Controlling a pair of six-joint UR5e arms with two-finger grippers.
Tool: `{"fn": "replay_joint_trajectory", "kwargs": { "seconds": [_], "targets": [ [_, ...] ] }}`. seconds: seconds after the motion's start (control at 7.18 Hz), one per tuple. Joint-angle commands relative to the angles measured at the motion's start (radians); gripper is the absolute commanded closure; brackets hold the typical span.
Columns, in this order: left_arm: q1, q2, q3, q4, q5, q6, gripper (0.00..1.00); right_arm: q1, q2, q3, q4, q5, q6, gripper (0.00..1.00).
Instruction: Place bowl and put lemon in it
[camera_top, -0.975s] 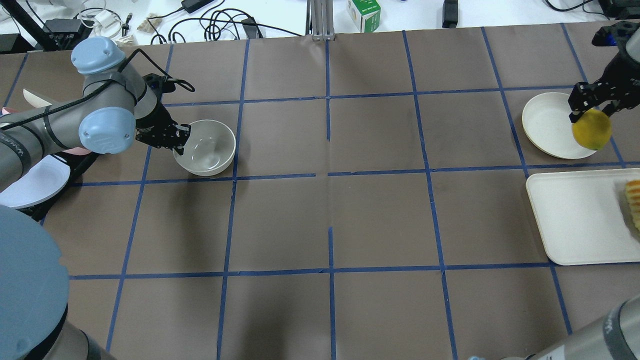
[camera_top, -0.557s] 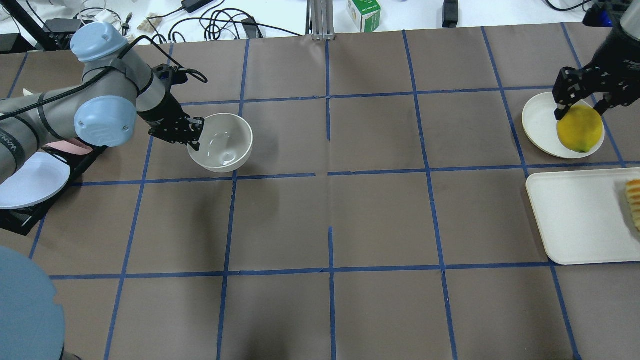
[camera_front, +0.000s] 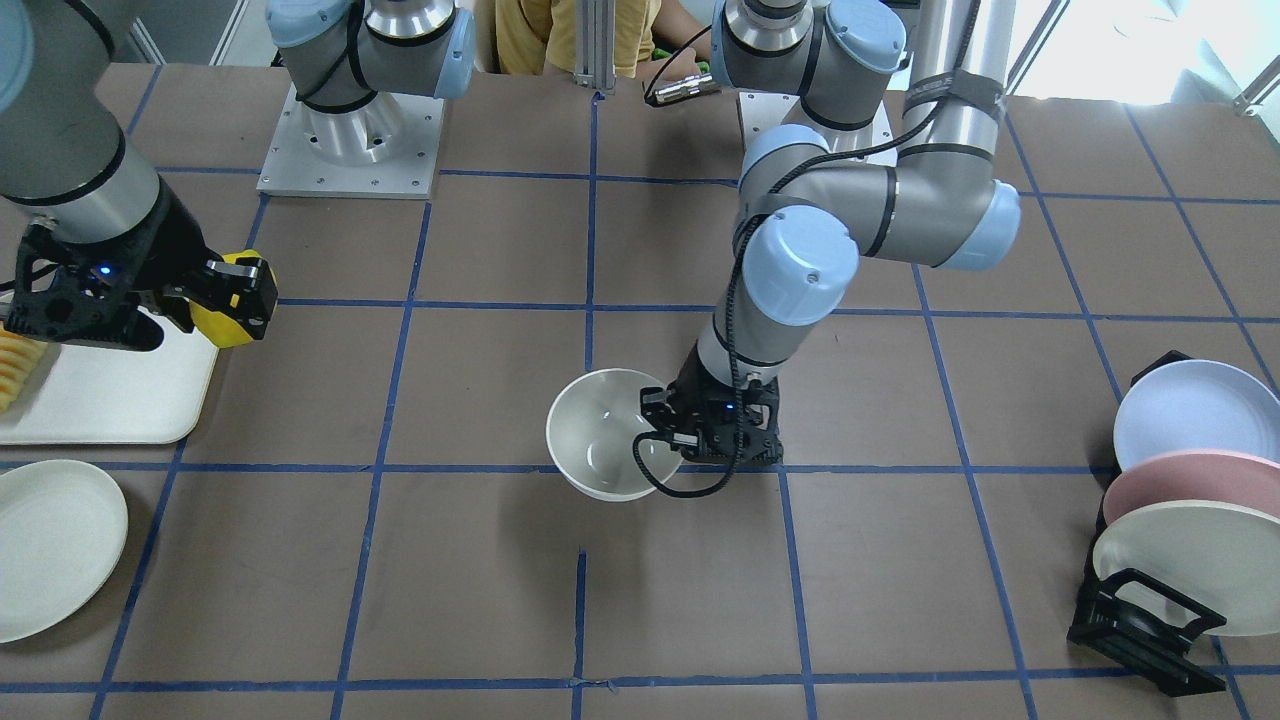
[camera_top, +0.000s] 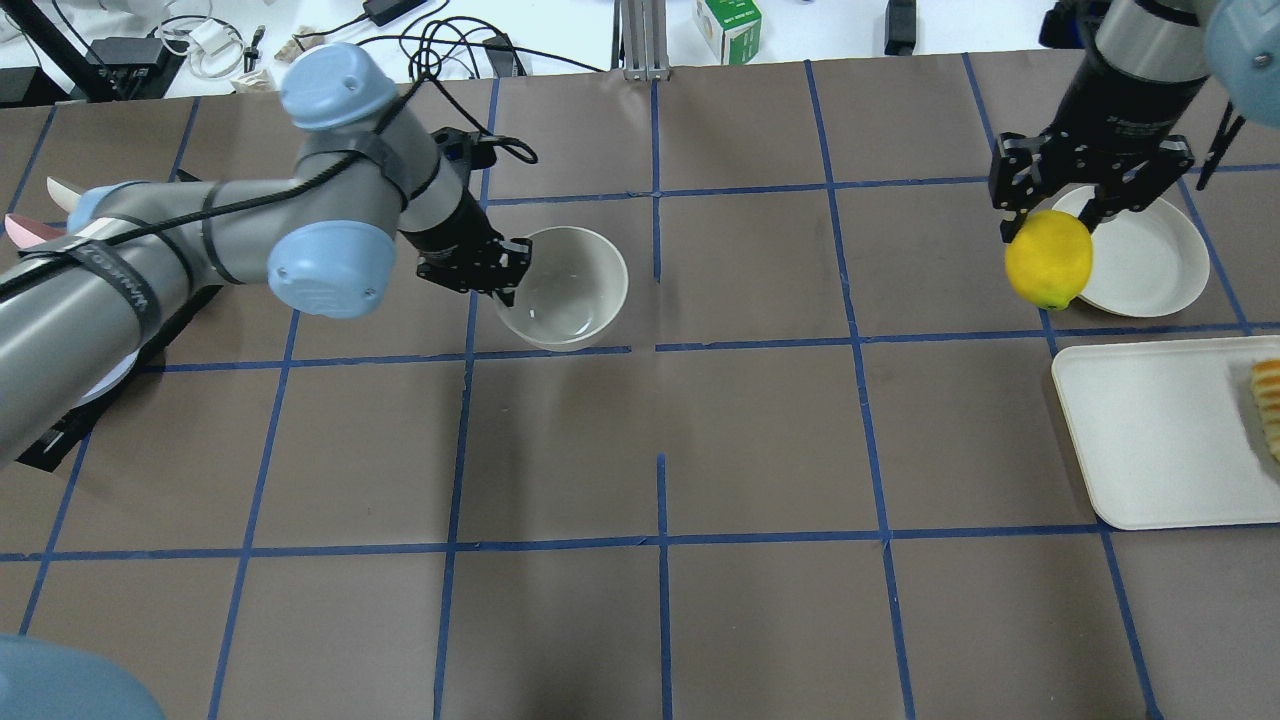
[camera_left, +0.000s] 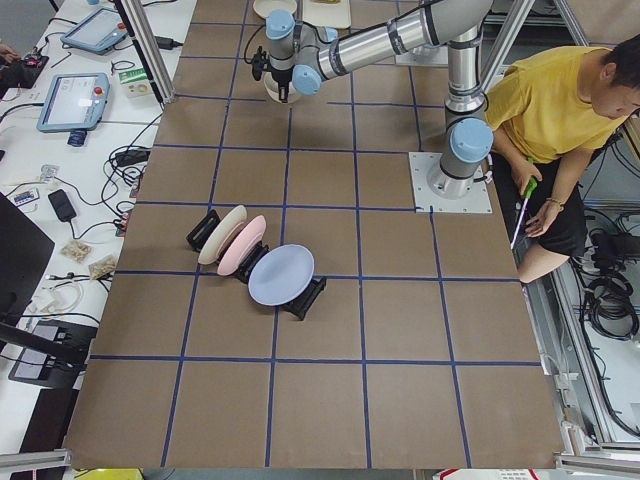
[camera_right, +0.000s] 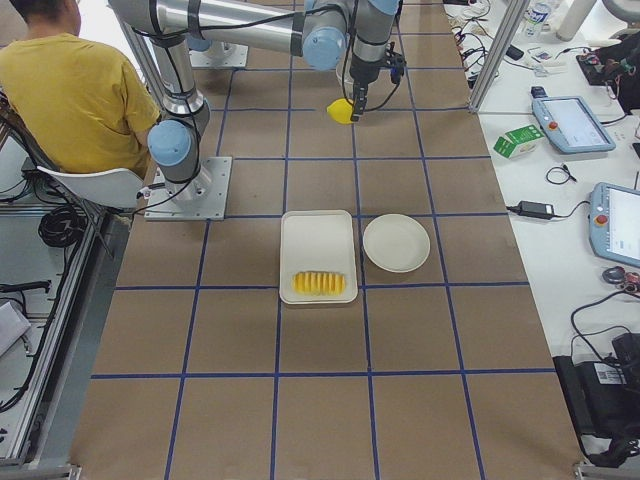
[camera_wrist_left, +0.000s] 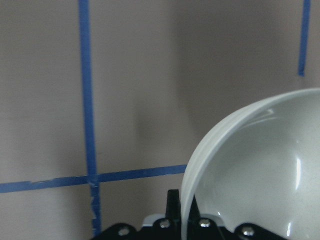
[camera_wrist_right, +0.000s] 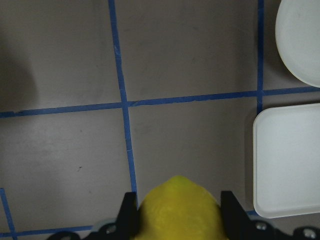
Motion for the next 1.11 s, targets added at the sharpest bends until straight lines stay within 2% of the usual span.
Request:
{"fn": "replay_joint_trajectory", "kwargs": {
  "seconds": [0.0,0.42,0.7,0.84,0.97],
  "targets": [
    [-0.055,-0.041,-0.045,0.111,-0.001,-0.066,1.00,0.039,0.006,0.005,-0.021,-0.021,0.004,1.00],
    [-0.058,-0.068,-0.038,0.116,0.003,-0.040,1.00,0.052,0.008,0.001,-0.026,0.042,0.010,1.00],
    [-0.048,-0.068,-0.035,0.117,0.019,0.010,1.00,0.136,0.026,0.004,-0.075,0.042,0.127,1.00],
    [-0.048,-0.068,-0.035,0.117,0.032,0.012,0.93,0.188,0.046,0.002,-0.078,0.039,0.172,1.00],
    [-0.048,-0.068,-0.033,0.119,0.072,0.009,0.66,0.214,0.052,0.013,-0.108,0.040,0.171,1.00]
  ]
}}
